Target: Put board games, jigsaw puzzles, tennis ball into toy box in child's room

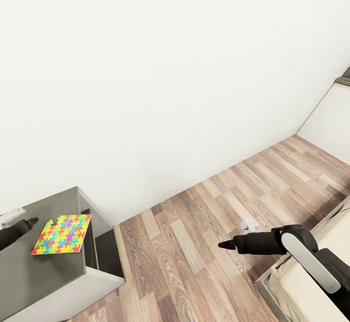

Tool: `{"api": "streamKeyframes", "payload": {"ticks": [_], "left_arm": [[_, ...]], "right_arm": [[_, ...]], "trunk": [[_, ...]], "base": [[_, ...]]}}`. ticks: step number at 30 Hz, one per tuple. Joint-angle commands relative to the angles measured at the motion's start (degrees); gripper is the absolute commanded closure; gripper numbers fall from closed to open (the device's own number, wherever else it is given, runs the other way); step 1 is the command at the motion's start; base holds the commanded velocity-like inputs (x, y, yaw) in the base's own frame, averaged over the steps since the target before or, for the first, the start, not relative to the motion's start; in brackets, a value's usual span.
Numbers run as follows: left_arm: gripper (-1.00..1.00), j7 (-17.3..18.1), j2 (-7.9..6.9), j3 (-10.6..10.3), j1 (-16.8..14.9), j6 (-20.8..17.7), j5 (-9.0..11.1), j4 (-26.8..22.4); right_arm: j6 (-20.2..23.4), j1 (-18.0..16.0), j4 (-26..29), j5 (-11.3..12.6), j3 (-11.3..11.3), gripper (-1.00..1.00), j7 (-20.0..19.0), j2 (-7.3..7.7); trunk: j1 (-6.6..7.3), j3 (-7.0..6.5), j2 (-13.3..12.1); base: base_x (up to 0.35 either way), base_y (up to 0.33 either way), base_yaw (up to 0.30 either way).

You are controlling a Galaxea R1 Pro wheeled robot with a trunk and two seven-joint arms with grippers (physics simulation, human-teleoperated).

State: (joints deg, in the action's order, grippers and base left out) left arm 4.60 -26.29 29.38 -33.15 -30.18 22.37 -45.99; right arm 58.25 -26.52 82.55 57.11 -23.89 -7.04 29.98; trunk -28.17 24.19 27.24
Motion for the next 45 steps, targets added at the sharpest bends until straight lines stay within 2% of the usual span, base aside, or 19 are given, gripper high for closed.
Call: {"api": "streamKeyframes", "payload": {"ticks": [1,12,18,22,26,29,37,45], "left_arm": [[-1.00,0.3,0.05,0.4,0.0,-0.5,0.1,-0.8],[-1.00,0.7,0.54,1.4,0.7,-4.2,0.3,-8.3],[-1.00,0.8,1.02,1.5,1.2,-6.5,1.2,-12.0],[-1.00,-0.5,-0.28,2.8,0.5,-5.2,-0.1,-12.3],[-1.00,-1.0,-1.57,4.1,0.5,-4.0,-1.3,-12.3],[-1.00,-1.0,-2.54,5.0,0.5,-4.0,-1.3,-12.3],[-1.00,-1.0,-5.12,5.0,0.5,-4.0,-1.3,-12.3],[-1.00,-1.0,-5.18,5.0,0.5,-4.0,-1.3,-12.3]], "right_arm": [[0.0,-0.1,0.0,-0.6,-0.1,-1.00,-0.6,0.02],[-1.4,0.0,-0.3,-1.0,-0.4,-1.00,-0.6,-0.18],[-2.7,0.0,-0.7,-2.0,-0.4,-1.00,-0.8,-0.20],[-3.1,-1.3,0.6,-0.6,-1.7,-1.00,-0.5,-1.50],[-3.1,-1.5,1.9,-0.6,-1.8,-1.00,-0.5,-2.79],[-3.1,-1.5,2.9,-0.6,-1.8,-1.00,-0.5,-2.90],[-3.1,-1.5,3.3,-0.6,-1.8,-1.00,-0.5,-2.90],[-3.1,-1.5,3.3,-0.6,-1.8,-1.00,-0.5,-2.90]], "trunk": [[-0.03,0.08,0.1],[-0.03,0.08,0.1],[-0.03,0.08,0.1],[-0.03,0.08,0.1],[-0.03,0.08,0.1],[-0.03,0.08,0.1],[-0.03,0.08,0.1],[-0.03,0.08,0.1]], "base": [[0.000,0.000,0.000],[0.000,0.000,0.000],[0.000,0.000,0.000],[0.000,0.000,0.000],[0.000,0.000,0.000],[0.000,0.000,0.000],[0.000,0.000,0.000],[0.000,0.000,0.000]]}}
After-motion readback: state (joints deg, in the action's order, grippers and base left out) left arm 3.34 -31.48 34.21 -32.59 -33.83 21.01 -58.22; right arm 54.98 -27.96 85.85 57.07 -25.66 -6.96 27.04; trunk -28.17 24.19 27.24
